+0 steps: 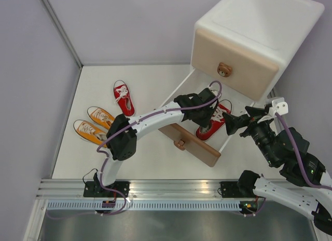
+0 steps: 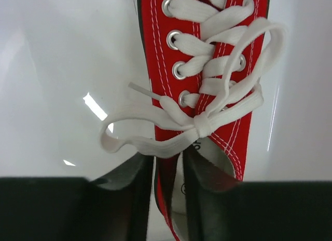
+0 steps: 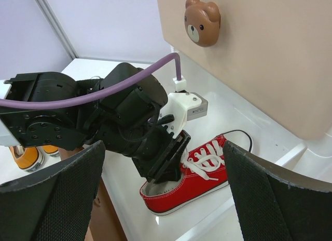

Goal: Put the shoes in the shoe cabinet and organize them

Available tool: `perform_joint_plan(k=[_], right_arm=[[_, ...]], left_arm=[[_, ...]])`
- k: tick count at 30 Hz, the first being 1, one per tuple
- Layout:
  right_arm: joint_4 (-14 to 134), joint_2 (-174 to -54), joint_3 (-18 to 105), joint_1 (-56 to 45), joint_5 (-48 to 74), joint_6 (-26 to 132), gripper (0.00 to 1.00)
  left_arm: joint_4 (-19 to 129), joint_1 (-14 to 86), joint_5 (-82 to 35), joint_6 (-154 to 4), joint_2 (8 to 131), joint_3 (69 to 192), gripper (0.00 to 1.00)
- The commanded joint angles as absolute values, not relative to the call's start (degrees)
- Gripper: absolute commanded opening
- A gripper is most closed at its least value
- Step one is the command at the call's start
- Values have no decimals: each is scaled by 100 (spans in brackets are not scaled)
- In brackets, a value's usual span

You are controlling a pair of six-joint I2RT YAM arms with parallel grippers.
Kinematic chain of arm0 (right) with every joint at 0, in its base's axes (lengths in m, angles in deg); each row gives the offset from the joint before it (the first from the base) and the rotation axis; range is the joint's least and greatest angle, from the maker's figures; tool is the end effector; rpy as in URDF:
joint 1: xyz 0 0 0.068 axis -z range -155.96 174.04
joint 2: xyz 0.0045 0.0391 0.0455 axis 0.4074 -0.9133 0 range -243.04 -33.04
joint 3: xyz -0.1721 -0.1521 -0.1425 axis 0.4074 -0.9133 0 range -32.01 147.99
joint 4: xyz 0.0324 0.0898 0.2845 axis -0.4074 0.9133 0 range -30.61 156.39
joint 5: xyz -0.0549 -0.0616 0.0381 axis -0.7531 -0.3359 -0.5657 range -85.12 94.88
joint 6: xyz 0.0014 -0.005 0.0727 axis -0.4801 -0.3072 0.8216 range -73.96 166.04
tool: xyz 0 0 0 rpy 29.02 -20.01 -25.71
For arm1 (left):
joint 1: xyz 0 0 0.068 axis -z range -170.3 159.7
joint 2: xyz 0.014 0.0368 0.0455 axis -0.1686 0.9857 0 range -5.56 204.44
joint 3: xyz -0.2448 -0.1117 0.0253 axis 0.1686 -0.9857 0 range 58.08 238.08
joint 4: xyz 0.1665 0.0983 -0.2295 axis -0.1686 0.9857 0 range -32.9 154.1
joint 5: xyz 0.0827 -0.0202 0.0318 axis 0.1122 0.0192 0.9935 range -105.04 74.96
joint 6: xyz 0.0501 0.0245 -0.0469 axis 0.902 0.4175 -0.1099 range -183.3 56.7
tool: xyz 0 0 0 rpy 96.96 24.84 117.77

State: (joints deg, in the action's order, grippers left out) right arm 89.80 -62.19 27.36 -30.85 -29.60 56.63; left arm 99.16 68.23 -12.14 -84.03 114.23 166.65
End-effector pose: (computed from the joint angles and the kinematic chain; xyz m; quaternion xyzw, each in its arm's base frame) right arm 0.1043 0.0887 0.4362 -0.0612 0.7054 0.1882 0.6806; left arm 0.2754 -0.4438 0.2358 0.2997 0.9002 -0.1824 0.2579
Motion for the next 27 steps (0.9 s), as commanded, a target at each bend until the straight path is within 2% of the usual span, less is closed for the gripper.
perform_joint_plan(k=[1,5,6,8,9,12,18,27], right_arm=[[8875,-6249,2801,-3072,-3028,5579,98],[8918,-6424,3003,-3072,-3028,5562,98],[8910,-6520,3039,-3072,-3011,5553,98],[8919,-6644,3179,-3072,-2975,5544,98],[8919,-6775,3240,-3080,-2923,5553,98],[8927,-7091,3495,-3072,-2826,5474,98],[8752,-7724,3865,-3072,-2773,5228,98],[7962,-8279,3953,-3072,-2738,4964,98]], left_arm=[[9516,6842,-1161,-8386,11125,16689,38],[9516,6842,-1222,-8413,10897,16636,54],[9516,6842,-1275,-8413,10853,16636,62],[9507,6842,-1328,-8413,10660,16644,69],[9516,6842,-1380,-8413,10598,16653,78],[9516,6842,-1460,-8395,10317,16732,89],[9569,6824,-1688,-8474,9728,16864,97],[9630,6114,-1530,-8606,8744,16241,99]])
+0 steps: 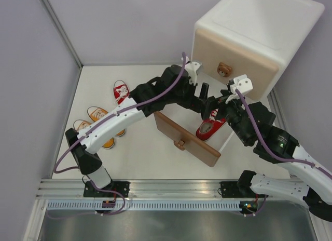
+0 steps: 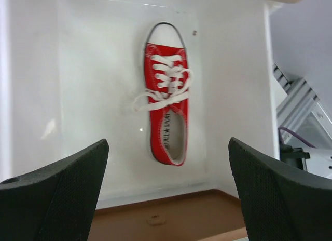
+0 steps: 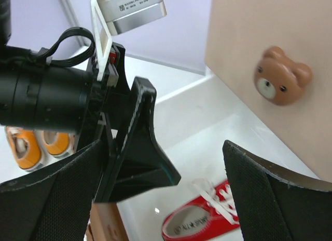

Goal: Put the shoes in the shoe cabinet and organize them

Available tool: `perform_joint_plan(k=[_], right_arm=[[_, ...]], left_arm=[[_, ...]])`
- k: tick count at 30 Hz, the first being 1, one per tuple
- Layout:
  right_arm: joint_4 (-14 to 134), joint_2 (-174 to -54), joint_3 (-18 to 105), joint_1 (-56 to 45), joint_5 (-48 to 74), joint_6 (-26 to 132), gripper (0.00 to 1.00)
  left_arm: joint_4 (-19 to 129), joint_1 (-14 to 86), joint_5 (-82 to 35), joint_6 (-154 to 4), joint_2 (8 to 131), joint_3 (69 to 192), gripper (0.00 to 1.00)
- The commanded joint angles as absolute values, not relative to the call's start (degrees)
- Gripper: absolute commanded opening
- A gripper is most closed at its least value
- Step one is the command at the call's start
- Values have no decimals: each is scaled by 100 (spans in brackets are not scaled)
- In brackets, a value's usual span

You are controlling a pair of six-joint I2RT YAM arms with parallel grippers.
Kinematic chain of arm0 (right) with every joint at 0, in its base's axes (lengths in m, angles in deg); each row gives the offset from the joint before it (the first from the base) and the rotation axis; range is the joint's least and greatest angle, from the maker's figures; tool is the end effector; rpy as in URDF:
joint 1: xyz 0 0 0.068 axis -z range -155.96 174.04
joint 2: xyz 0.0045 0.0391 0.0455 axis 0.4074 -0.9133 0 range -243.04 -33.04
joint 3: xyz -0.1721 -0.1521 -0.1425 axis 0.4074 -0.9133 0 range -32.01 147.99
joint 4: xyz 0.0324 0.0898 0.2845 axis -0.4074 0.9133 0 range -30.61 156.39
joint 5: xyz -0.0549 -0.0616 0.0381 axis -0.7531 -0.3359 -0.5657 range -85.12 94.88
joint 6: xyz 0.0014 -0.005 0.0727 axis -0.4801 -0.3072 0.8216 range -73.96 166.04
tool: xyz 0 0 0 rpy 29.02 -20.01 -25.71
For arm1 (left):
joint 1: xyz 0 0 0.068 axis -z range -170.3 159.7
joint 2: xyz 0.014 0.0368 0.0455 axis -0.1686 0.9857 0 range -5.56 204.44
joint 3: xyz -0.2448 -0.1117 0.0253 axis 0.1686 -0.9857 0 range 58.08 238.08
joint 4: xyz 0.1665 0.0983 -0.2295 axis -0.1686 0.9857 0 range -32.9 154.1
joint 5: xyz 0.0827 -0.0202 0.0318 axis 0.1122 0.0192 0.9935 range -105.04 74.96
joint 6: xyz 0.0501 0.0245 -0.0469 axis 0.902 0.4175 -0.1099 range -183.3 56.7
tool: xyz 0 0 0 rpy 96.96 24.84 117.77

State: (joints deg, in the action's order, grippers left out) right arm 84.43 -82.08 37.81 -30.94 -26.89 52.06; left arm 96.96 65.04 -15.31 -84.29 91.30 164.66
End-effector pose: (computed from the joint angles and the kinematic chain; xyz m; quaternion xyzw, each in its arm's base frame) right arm 0.1523 0.1617 0.4591 -0.1226 0.7187 0.1594 0.6656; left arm 0.2496 -0.3614 0.4128 0.2570 0.8276 -0.3100 0.3910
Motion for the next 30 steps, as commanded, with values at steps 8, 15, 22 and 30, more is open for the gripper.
perform_joint_plan(k=[8,15,22,30], right_arm=[[7434,-8569,3830,-3072,-2598,4937,98],[7170,-8683,3716,-3080,-2334,4981,98],[7055,-8604,3461,-3080,-2193,4982,98],[7081,-8394,3294,-3072,-1947,5096,98]], left_arm=[[9656,4848,-1442,-8659,8032,15512,98],[9648,3531,-968,-8773,7653,14756,97],[9481,2527,-564,-8992,7916,13851,96],[8892,1920,-476,-9186,8698,13489,92]])
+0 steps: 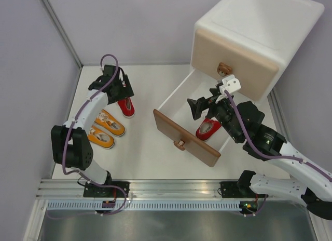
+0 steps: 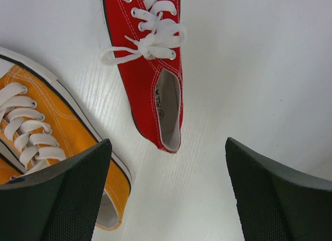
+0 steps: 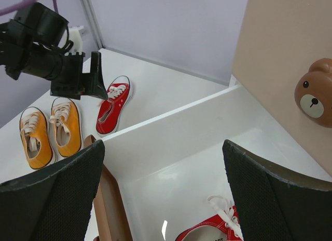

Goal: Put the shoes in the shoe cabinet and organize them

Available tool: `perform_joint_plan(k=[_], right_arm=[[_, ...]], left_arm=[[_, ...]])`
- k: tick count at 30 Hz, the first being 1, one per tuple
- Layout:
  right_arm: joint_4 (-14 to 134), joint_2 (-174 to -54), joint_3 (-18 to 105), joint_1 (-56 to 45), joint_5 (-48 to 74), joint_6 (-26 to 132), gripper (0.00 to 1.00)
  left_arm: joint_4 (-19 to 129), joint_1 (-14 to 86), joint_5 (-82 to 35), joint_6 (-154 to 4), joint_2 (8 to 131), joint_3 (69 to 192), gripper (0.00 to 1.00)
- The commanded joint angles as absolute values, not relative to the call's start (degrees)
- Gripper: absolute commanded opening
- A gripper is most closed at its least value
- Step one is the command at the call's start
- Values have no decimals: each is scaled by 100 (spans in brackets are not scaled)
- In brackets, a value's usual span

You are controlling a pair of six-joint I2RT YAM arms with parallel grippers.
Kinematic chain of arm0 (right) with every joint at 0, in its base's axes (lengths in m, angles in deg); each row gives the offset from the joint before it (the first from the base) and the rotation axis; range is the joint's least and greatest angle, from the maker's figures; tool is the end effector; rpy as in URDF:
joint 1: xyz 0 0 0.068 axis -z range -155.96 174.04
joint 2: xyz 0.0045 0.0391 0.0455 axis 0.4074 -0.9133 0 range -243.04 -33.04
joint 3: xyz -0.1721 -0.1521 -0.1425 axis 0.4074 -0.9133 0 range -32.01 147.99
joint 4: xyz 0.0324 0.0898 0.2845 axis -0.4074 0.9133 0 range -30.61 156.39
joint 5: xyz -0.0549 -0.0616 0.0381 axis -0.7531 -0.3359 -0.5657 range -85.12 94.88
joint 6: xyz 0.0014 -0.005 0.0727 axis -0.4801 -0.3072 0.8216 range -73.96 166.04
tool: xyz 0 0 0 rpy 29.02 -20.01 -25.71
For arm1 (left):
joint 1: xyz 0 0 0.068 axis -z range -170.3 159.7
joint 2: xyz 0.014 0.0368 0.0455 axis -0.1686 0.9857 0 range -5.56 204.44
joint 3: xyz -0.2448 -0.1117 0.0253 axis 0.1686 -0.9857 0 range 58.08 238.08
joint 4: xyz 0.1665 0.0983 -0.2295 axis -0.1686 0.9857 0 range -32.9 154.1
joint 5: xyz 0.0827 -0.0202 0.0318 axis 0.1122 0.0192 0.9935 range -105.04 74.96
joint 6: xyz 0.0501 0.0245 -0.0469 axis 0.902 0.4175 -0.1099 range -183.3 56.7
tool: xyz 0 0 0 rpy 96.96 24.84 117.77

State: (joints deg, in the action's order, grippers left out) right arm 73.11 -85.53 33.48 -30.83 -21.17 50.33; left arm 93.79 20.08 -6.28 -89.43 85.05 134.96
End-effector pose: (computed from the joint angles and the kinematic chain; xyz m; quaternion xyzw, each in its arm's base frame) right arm 0.1681 0.1927 0.4420 -0.1529 0.6944 0.1986 0.6745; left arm 0.3951 -0.0629 0.2621 -0.1542 0.9258 -0.0376 0.3432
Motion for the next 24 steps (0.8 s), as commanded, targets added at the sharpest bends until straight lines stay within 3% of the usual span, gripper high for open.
perform_joint_plan(k=[1,17,24], right_arm=[[7090,-8367,3242,-3080,-1938,5122,98],[7152,-8217,2995,-3072,-2114,4964,98],[7134,-8296,2942,-3072,-2114,4902,98]], left_arm=[[8866,1885,-467,-9221,8951,13550,92],[8602,1551,-273,-9371,10105,13665,65],[8549,1542,-300,-9406,10456,13718,61]])
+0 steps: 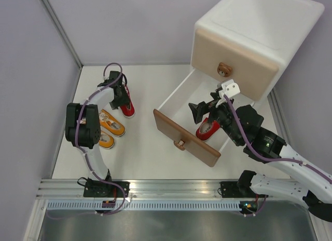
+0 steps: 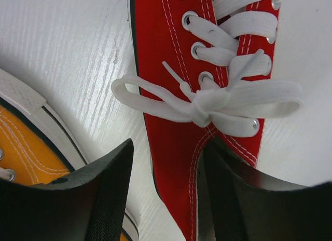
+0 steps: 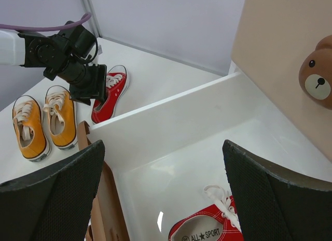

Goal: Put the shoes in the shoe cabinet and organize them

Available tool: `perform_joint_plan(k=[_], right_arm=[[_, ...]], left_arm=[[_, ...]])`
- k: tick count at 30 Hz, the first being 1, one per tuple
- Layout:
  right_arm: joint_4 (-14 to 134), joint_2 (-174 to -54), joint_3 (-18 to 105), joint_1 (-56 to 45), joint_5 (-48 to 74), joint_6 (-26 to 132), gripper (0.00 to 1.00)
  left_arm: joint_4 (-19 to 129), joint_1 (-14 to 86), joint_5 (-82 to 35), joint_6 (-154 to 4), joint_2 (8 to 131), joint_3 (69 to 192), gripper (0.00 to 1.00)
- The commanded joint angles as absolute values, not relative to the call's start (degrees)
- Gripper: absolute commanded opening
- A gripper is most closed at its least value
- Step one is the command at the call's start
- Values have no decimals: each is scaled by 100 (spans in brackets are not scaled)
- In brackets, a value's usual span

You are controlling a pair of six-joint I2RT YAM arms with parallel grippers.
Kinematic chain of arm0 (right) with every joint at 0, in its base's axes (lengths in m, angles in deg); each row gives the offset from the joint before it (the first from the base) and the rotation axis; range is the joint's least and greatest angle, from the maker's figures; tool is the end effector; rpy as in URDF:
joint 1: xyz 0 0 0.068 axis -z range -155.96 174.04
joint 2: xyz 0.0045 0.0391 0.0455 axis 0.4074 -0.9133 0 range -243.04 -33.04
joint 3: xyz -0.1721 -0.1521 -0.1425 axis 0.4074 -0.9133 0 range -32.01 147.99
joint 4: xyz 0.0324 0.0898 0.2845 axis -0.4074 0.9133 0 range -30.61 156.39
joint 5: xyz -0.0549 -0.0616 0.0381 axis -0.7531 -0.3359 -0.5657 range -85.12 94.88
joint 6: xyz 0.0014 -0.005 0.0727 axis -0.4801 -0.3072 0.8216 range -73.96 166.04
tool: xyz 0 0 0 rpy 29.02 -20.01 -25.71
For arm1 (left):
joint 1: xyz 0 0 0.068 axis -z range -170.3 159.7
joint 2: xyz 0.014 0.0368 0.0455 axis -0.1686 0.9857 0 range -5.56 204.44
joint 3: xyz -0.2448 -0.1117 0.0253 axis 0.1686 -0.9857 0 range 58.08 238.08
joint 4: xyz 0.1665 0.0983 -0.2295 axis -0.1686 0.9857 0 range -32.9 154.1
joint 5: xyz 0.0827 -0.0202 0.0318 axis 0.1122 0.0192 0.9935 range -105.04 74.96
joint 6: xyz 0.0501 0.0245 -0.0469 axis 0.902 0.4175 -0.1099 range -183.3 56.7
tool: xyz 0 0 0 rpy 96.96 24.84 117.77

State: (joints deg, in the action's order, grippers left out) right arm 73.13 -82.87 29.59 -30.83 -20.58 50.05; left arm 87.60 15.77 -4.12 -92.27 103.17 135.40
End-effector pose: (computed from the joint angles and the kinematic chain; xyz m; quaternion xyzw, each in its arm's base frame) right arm 0.1638 0.1876 0.4259 -0.1629 0.6992 0.1952 0.6681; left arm 0.4407 -0.0352 0.1455 -0.2144 0.9419 0.0152 0.2582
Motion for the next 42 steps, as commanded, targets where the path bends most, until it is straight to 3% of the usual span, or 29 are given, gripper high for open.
perform_joint_plan(k=[1,13,42], right_arm=[[7143,-8314,2942,-3072,-2105,4902,98],[7143,-8314,2872,-3080,-2026,4894,98],[7205,-8182,2784,-3080,-2044,4850,98]], left_arm=[[8540,1542,-300,-9414,10500,13700,61],[8566,1480,-54,-9432,10158,13419,49],[8672,1287,192,-9485,9429,12997,49]])
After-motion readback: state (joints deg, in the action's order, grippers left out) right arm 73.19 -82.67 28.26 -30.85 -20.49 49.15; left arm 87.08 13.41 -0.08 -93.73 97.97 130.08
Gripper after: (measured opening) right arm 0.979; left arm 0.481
